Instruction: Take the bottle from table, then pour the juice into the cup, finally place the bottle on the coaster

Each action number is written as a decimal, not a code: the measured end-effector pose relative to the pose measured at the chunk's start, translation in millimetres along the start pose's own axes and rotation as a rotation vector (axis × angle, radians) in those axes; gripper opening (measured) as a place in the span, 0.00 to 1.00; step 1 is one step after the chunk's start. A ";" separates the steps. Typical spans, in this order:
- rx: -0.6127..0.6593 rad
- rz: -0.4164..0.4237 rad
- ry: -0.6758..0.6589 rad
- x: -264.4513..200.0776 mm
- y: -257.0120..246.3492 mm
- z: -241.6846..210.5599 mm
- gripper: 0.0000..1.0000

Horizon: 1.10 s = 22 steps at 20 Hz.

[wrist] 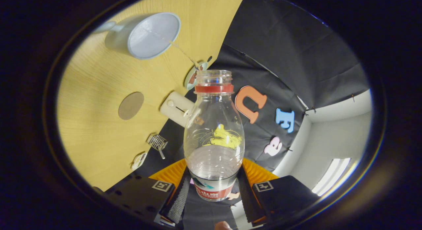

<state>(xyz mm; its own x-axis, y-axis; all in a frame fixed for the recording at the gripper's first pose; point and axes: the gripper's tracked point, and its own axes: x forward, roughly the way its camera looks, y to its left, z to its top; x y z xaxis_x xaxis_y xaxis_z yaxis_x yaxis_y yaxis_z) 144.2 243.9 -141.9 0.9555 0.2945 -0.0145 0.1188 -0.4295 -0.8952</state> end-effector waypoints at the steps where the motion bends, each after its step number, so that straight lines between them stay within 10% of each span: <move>1: -0.003 0.001 0.000 0.6 -0.5 -0.3 0.76; 15: 0.214 0.082 0.029 -2.6 9.8 -5.0 0.76; 22: 0.734 0.199 0.075 -20.5 13.1 -22.4 0.77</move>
<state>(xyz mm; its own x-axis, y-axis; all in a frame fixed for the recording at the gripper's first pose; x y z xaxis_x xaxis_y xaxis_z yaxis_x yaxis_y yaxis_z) 132.2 213.2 -143.3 0.9590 0.2014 -0.1994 -0.2422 0.2170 -0.9456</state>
